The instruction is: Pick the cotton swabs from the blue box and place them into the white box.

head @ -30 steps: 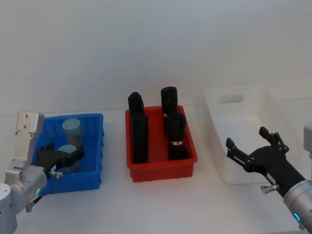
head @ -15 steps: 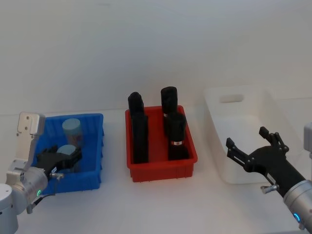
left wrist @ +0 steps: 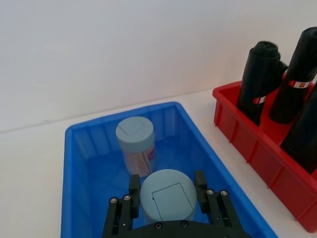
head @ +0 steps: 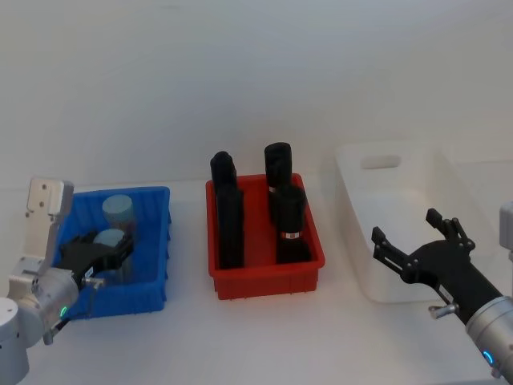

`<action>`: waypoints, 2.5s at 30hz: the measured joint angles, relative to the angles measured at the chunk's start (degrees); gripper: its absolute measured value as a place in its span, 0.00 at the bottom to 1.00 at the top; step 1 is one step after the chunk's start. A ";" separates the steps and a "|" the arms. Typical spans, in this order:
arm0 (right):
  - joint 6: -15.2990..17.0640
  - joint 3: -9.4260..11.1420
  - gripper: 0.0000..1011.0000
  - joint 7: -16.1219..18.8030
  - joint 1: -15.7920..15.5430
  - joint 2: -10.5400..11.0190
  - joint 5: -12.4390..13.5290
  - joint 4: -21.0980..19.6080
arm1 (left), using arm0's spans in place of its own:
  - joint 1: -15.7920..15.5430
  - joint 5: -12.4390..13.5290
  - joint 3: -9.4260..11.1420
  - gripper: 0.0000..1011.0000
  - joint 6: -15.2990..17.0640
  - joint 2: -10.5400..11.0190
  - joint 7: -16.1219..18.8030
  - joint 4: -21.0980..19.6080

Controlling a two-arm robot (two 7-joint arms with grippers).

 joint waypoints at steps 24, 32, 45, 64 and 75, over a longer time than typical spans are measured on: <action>0.00 0.00 0.99 0.00 0.00 0.00 0.00 0.00 | 0.71 3.31 -1.67 0.65 1.62 3.33 -10.05 -13.04; 0.00 0.00 0.99 0.00 0.00 0.00 0.00 0.00 | -0.23 3.84 -1.84 0.65 2.36 4.11 -16.41 -16.17; 0.00 0.00 0.99 0.00 0.00 0.00 0.00 0.00 | -3.39 3.92 -1.13 0.65 4.08 3.73 -27.01 -17.94; 0.00 0.00 0.99 0.11 0.01 -0.01 -0.02 -0.01 | -9.31 3.73 1.30 0.65 6.27 0.83 -39.88 -15.82; 1.44 -0.30 0.99 3.88 0.70 0.14 -1.11 -0.67 | -10.62 3.69 1.86 0.65 6.75 0.12 -42.35 -15.26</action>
